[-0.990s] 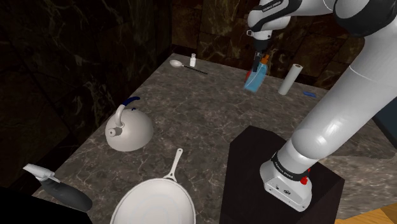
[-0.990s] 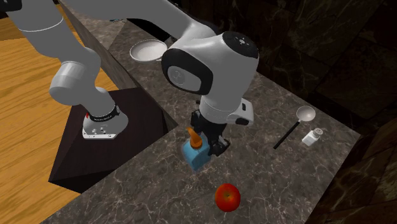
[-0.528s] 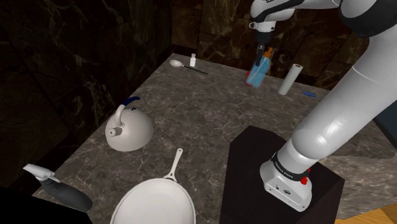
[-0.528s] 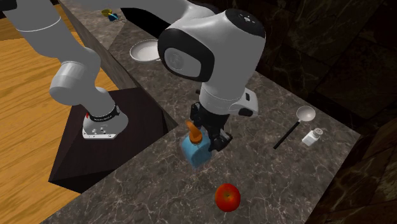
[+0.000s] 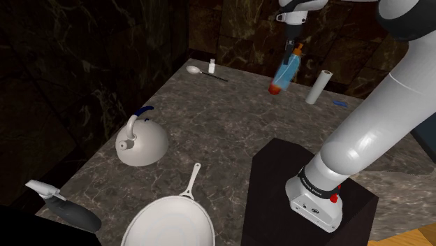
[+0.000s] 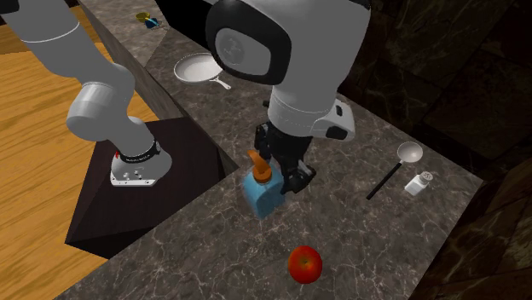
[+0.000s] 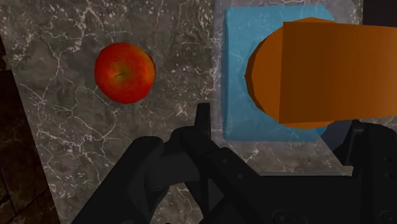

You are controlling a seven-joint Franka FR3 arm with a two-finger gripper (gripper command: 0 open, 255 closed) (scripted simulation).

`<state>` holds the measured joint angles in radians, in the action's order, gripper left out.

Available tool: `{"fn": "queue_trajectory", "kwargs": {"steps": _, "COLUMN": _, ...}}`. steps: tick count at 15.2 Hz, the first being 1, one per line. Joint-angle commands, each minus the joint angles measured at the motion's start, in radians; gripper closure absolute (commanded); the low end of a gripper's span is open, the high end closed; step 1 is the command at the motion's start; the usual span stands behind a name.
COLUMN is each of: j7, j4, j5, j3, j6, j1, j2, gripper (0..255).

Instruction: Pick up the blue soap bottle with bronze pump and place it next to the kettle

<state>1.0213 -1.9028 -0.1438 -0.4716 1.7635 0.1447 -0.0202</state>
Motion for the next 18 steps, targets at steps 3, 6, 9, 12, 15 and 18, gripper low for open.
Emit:
{"fn": "queue_trajectory", "kwargs": {"steps": 3, "j7": 0.003, "j4": 0.049, "j5": -0.001, "j3": 0.002, "j6": -0.055, "j1": -0.002, "j2": -0.007, "gripper": 255}}
{"fn": "queue_trajectory", "kwargs": {"steps": 6, "j7": 0.007, "j4": 0.087, "j5": -0.001, "j3": 0.003, "j6": -0.095, "j1": -0.003, "j2": -0.008, "gripper": 255}}
{"fn": "queue_trajectory", "kwargs": {"steps": 9, "j7": 0.012, "j4": 0.128, "j5": 0.000, "j3": 0.004, "j6": -0.135, "j1": -0.003, "j2": -0.008, "gripper": 255}}
{"fn": "queue_trajectory", "kwargs": {"steps": 12, "j7": 0.018, "j4": 0.171, "j5": 0.002, "j3": 0.004, "j6": -0.175, "j1": -0.003, "j2": -0.005, "gripper": 255}}
{"fn": "queue_trajectory", "kwargs": {"steps": 15, "j7": 0.024, "j4": 0.217, "j5": 0.004, "j3": 0.004, "j6": -0.216, "j1": -0.003, "j2": 0.001, "gripper": 255}}
{"fn": "queue_trajectory", "kwargs": {"steps": 18, "j7": 0.031, "j4": 0.266, "j5": 0.007, "j3": 0.003, "j6": -0.257, "j1": -0.003, "j2": 0.008, "gripper": 255}}
